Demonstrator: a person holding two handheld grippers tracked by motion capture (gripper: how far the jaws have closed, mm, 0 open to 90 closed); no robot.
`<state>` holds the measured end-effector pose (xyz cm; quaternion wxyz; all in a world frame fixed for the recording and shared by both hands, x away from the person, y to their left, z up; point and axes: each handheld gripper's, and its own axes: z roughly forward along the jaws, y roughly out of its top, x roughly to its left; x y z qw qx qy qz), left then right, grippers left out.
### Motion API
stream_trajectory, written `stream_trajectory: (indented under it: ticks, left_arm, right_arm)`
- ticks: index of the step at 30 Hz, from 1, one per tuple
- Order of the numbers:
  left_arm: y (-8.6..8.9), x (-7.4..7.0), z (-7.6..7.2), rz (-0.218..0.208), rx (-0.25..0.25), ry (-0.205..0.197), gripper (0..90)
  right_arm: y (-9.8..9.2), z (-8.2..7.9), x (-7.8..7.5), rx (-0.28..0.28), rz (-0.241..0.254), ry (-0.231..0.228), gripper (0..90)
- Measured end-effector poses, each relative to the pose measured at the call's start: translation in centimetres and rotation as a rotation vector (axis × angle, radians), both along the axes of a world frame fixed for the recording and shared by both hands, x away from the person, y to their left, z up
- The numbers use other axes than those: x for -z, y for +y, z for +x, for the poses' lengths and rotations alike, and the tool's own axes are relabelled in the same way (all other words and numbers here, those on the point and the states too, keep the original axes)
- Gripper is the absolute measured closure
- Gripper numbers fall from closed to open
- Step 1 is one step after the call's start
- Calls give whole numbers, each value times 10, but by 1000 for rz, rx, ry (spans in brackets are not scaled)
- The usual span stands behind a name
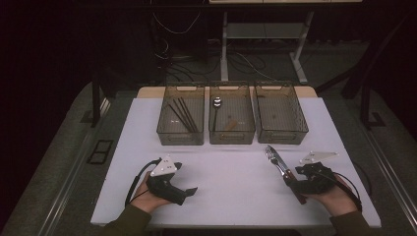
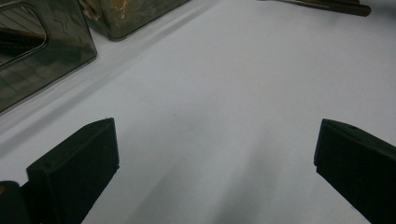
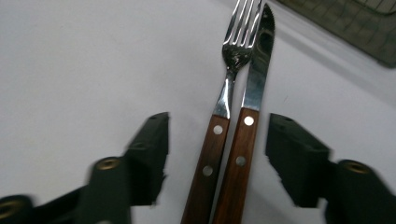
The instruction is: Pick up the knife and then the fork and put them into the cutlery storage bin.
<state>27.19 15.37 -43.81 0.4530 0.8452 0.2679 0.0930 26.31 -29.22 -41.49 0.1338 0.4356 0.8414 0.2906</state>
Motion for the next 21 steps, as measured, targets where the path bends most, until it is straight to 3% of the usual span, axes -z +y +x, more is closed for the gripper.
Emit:
stream_trajectory:
  ticks: [3,6,8,11,15,21]
  left_arm:
    - [0,1,0,-1,1,3,0]
    - [0,1,0,-3,1,2,0]
    - [0,1,0,4,4,3,0]
    - [-1,1,0,2,1,8,0]
    - [-1,2,0,4,6,10,0]
    - [-1,2,0,4,9,12,0]
  right_arm:
    - [-1,-1,0,-29,10,22,660]
    - [0,-2,1,-56,13,50,830]
    - [2,-3,2,-74,17,66,898]
    - [5,-4,6,-101,17,98,900]
    - [10,-5,14,-126,-27,139,900]
    - [10,-6,16,-119,-67,140,900]
